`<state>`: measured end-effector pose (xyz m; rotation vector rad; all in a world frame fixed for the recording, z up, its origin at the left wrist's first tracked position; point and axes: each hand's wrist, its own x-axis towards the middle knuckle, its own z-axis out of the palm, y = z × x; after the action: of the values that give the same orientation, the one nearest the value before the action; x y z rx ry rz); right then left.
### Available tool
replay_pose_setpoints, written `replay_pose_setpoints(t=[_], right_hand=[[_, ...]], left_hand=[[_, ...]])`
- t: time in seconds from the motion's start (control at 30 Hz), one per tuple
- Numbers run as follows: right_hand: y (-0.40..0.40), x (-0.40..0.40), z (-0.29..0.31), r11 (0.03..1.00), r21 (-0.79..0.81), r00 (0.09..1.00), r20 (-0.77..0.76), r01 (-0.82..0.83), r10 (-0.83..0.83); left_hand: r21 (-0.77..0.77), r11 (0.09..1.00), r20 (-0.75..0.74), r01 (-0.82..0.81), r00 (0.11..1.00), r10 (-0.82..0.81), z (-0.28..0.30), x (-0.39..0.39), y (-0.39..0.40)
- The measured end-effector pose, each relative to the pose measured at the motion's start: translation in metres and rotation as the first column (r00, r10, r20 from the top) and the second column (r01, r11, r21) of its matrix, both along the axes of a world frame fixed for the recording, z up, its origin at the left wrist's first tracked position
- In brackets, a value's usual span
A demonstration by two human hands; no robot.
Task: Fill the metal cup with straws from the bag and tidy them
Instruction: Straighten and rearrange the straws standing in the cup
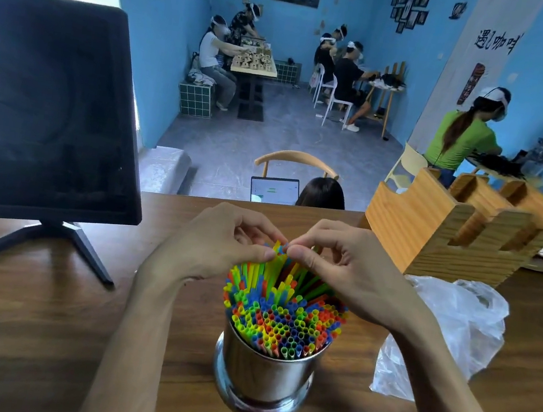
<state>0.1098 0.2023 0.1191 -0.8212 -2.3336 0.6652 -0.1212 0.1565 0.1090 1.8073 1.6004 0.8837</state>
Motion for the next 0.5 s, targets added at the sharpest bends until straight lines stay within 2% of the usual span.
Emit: replay_pose_setpoints(t=[0.13,0.27,0.37,0.5], right_hand=[[0.001,0.001,-0.002,0.999,-0.035,1.000,-0.015,0.007,-0.008],[0.002,0.002,-0.002,1.000,-0.023,1.000,-0.022,0.008,-0.008],[0.003,0.003,-0.002,0.999,0.001,0.995,-0.092,0.033,-0.033],[0.007,0.002,-0.001,0.999,-0.048,0.989,-0.148,0.019,-0.026]], left_hand=[[0.014,1.000,-0.004,0.009,1.000,-0.009,0.003,0.000,0.000],[0.045,0.999,0.086,-0.005,0.996,0.001,0.009,0.002,-0.003],[0.077,0.997,0.171,-0.027,0.985,0.013,0.013,0.004,-0.005],[0.059,0.998,0.208,-0.001,0.978,-0.011,0.019,0.003,-0.010]])
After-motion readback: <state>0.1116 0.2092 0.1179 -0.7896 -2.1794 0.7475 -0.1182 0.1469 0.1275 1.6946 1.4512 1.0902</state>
